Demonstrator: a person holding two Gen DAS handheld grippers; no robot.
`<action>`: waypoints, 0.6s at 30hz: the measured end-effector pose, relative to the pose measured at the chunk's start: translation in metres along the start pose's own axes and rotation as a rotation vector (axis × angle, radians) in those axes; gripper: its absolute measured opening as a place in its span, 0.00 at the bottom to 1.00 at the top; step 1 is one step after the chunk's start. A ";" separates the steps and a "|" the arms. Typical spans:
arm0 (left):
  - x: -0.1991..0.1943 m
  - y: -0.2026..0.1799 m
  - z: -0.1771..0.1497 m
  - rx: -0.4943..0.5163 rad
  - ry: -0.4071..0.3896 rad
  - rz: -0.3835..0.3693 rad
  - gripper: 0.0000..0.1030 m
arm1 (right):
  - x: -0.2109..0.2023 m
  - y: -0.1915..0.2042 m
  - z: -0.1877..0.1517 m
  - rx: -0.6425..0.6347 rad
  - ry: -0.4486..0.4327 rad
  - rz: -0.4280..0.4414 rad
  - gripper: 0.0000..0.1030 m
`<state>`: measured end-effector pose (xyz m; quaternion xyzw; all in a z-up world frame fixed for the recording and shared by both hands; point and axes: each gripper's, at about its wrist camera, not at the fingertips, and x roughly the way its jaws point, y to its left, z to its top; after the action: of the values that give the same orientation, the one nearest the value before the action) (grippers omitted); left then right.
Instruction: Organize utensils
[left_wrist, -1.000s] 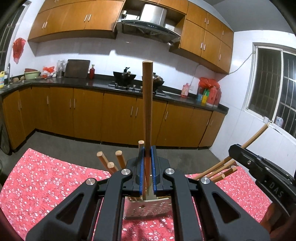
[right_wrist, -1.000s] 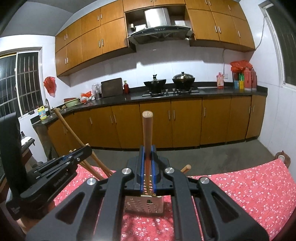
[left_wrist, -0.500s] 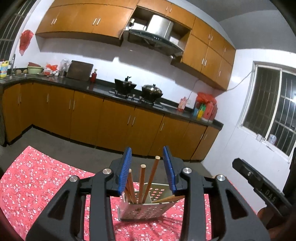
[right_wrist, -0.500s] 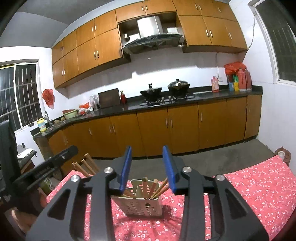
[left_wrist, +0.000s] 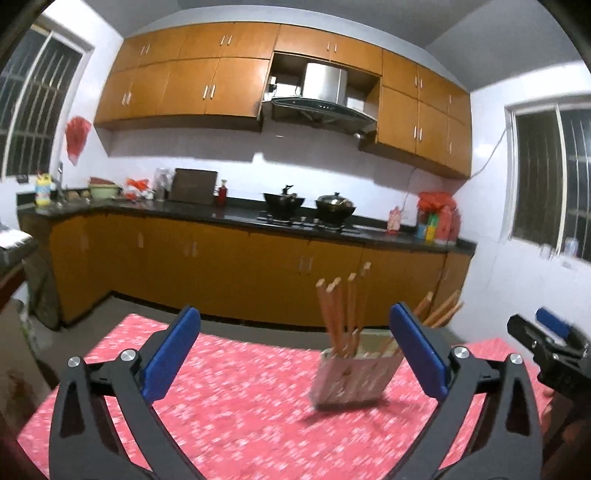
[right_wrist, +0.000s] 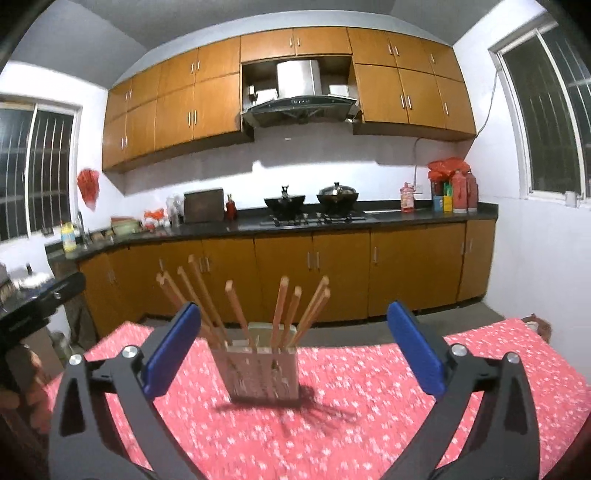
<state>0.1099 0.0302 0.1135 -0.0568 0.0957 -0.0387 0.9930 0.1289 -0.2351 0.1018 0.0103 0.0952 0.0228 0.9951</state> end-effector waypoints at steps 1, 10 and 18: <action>-0.005 0.000 -0.005 0.013 0.002 0.012 0.98 | -0.003 0.004 -0.005 -0.015 0.009 -0.008 0.96; -0.031 0.015 -0.059 -0.011 0.089 0.073 0.98 | -0.030 0.024 -0.055 -0.061 0.064 -0.041 0.96; -0.043 0.009 -0.089 0.043 0.110 0.089 0.98 | -0.034 0.023 -0.088 -0.052 0.124 -0.053 0.96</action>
<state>0.0512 0.0332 0.0337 -0.0288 0.1516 0.0006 0.9880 0.0783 -0.2128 0.0227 -0.0196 0.1561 -0.0007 0.9875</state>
